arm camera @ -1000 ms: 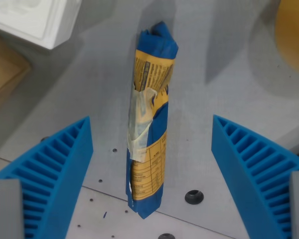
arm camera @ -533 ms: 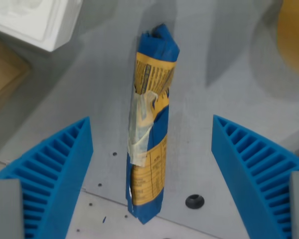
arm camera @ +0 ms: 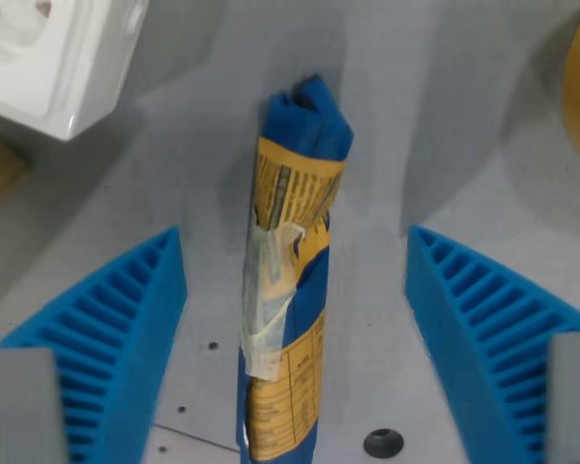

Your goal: Pick up the blue bag

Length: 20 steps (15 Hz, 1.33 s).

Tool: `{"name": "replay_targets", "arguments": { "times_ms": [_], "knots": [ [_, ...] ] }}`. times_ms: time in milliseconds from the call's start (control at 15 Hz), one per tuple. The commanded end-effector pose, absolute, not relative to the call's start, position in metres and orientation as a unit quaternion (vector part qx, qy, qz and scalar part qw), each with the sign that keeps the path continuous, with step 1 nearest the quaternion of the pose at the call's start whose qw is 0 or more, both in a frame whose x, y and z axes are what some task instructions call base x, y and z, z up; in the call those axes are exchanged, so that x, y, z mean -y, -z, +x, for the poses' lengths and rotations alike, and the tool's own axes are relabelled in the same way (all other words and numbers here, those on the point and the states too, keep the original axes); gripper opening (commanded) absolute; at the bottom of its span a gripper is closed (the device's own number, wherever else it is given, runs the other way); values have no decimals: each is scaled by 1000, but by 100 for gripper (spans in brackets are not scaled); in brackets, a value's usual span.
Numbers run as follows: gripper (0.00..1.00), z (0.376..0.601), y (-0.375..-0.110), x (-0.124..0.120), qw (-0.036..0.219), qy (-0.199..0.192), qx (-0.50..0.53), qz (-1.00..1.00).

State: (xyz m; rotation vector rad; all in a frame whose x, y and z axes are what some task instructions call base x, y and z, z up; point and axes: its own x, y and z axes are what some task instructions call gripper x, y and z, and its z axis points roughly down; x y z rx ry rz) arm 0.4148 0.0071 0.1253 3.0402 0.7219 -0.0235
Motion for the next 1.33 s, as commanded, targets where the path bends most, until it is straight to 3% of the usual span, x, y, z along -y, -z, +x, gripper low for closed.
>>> {"name": "replay_targets", "arguments": {
  "times_ms": [67,733,1333],
  "knots": [
    [0,409,-128,-9,36,-41,-235,970],
    [0,409,-128,-9,36,-41,-235,970],
    [0,402,-173,-3,33,-24,-237,971]
  ]
}}
